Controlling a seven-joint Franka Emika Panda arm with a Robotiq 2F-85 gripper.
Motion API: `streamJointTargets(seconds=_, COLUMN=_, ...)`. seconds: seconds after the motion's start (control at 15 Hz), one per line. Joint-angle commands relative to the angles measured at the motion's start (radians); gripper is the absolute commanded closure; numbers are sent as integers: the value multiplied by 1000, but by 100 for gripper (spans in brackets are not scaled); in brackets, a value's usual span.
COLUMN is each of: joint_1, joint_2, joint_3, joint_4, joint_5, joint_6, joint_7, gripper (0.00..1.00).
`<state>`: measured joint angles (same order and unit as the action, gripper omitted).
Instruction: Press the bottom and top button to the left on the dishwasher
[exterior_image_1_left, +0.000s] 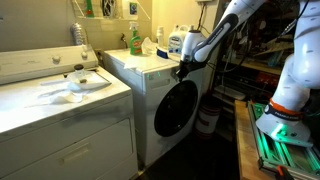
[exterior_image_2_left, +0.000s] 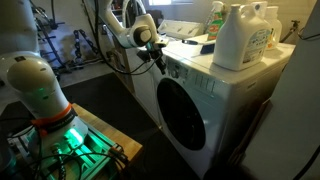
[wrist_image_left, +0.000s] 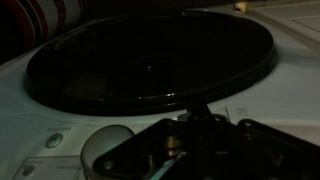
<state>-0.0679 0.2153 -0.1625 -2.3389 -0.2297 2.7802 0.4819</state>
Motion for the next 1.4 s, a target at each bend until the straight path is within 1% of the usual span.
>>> streamJointTargets(seconds=0.0, joint_1=62, joint_2=50, joint_3=-69, joint_4=18, joint_5=-55, joint_6=66, joint_7=56, gripper=100)
streamJointTargets(seconds=0.27, joint_1=120, joint_2=81, joint_3=-133, joint_4=24, joint_5=-72, joint_6=146, joint_7=66, gripper=100)
streamJointTargets(seconds=0.47, joint_1=154, joint_2=97, joint_3=-165, joint_4=21, joint_5=-50, joint_6=212, joint_7=45, gripper=100)
streamJointTargets(seconds=0.53, joint_1=174, joint_2=105, joint_3=-191, joint_4=22, joint_5=-64, joint_6=236, joint_7=59, gripper=100)
streamJointTargets(seconds=0.6, joint_1=172, joint_2=106, joint_3=-193, joint_4=19, joint_5=-89, joint_6=247, joint_7=83, gripper=100)
streamJointTargets(seconds=0.73, joint_1=214, joint_2=118, joint_3=-245, joint_4=20, joint_5=-125, joint_6=271, joint_7=121, gripper=100)
streamJointTargets(seconds=0.93, joint_1=297, joint_2=137, joint_3=-344, joint_4=21, joint_5=-217, joint_6=322, joint_7=206, gripper=100)
streamJointTargets(seconds=1.0, joint_1=306, joint_2=129, joint_3=-344, joint_4=10, joint_5=-212, joint_6=295, joint_7=212, gripper=100)
streamJointTargets(seconds=1.13, joint_1=304, joint_2=83, joint_3=-304, joint_4=-19, joint_5=-156, joint_6=146, joint_7=214, gripper=100)
streamJointTargets(seconds=1.2, joint_1=307, joint_2=67, joint_3=-298, joint_4=-24, joint_5=-144, joint_6=92, joint_7=220, gripper=100)
streamJointTargets(seconds=1.27, joint_1=294, joint_2=37, joint_3=-273, joint_4=-37, joint_5=-113, joint_6=29, joint_7=192, gripper=100)
streamJointTargets(seconds=1.33, joint_1=277, joint_2=11, joint_3=-247, joint_4=-46, joint_5=-106, joint_6=-26, joint_7=187, gripper=100)
